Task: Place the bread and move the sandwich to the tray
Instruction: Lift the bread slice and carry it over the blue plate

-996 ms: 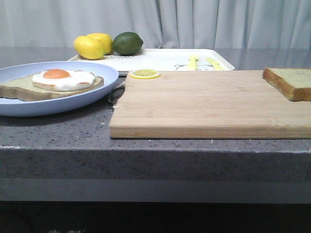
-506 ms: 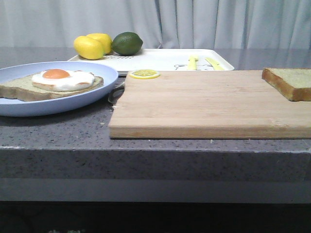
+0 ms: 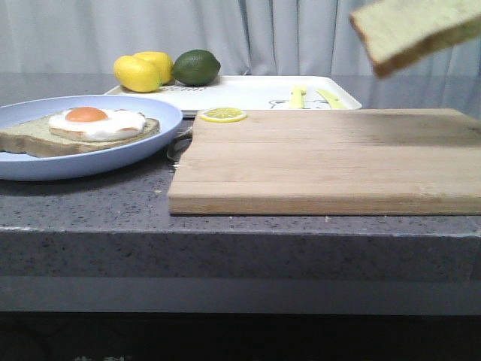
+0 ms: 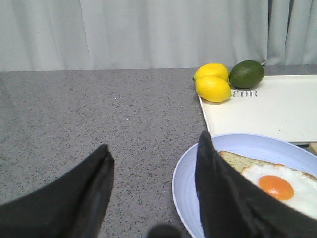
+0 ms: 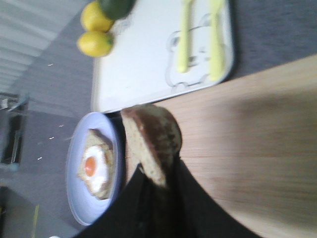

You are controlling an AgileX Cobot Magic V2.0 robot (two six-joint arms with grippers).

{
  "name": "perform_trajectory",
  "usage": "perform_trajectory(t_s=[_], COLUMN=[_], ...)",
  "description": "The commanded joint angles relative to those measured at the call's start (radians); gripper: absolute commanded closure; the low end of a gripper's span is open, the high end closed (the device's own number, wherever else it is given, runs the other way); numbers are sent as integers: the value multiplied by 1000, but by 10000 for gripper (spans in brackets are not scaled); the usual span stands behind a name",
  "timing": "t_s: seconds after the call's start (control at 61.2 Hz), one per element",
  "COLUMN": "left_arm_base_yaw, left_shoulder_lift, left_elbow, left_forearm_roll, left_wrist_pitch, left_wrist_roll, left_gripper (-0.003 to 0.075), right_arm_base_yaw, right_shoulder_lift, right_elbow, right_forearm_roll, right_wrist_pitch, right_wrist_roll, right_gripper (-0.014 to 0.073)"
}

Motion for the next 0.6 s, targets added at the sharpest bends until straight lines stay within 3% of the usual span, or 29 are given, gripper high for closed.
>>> perform_trajectory(t_s=[0.0, 0.261, 0.392, 0.588], left_arm_base_yaw=[-10, -10, -10, -10], left_shoulder_lift=[7, 9, 9, 9], left_elbow=[-33, -33, -33, -33], left_forearm_roll=[-3, -3, -3, -3], left_wrist_pitch=[-80, -80, -80, -80], left_wrist_roll=[2, 2, 2, 2], left_gripper=[355, 355, 355, 355], right_arm_base_yaw=[94, 508, 696, 838], right_shoulder_lift=[-35, 21, 125, 326], right_elbow=[-30, -30, -62, -209], right_forearm_roll=[166, 319, 475, 651], right_wrist_pitch=[-22, -361, -473, -505], right_wrist_roll=[-36, -43, -142, -220], right_gripper=[663, 663, 663, 663])
